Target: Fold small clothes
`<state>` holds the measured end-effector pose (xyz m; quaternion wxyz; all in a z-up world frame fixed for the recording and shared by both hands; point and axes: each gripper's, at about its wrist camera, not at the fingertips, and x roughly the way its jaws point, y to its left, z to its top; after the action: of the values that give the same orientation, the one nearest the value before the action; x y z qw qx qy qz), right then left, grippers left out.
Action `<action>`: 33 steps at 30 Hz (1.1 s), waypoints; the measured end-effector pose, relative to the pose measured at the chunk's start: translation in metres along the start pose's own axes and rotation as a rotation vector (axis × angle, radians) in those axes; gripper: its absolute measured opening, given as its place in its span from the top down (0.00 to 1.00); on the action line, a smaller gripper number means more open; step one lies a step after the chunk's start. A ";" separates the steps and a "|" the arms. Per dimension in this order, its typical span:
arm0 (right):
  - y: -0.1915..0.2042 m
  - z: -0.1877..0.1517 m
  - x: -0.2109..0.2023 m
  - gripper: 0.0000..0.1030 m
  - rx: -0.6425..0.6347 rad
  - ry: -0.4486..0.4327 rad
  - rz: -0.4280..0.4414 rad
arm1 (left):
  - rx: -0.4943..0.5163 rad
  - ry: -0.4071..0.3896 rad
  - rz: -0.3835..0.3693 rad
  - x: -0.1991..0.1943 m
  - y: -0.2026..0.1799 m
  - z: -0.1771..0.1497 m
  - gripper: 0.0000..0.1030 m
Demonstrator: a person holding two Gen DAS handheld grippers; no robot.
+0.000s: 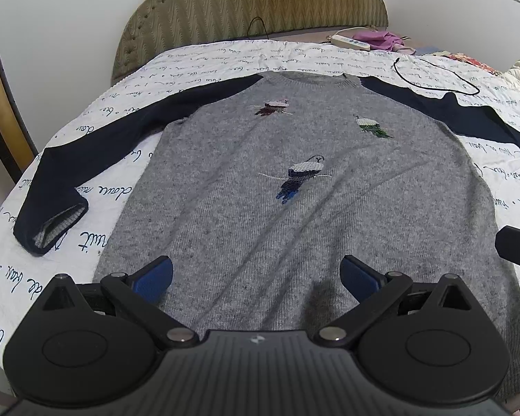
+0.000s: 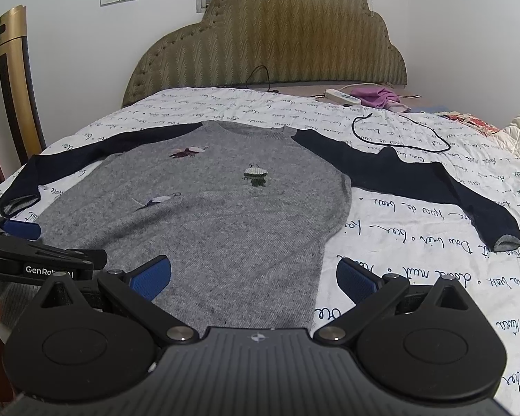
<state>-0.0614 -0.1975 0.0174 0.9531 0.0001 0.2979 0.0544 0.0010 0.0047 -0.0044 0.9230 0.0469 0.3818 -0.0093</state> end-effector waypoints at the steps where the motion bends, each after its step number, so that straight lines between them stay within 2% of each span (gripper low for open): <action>1: 0.000 0.000 0.000 0.00 0.000 0.000 0.000 | -0.001 0.000 0.000 0.000 0.000 0.000 0.00; 33: 0.005 -0.003 0.004 0.00 -0.024 -0.006 0.019 | 0.013 0.005 0.002 0.002 -0.002 0.004 0.00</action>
<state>-0.0608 -0.1919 0.0127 0.9533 -0.0083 0.2945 0.0668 0.0052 0.0023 -0.0036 0.9218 0.0532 0.3839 -0.0106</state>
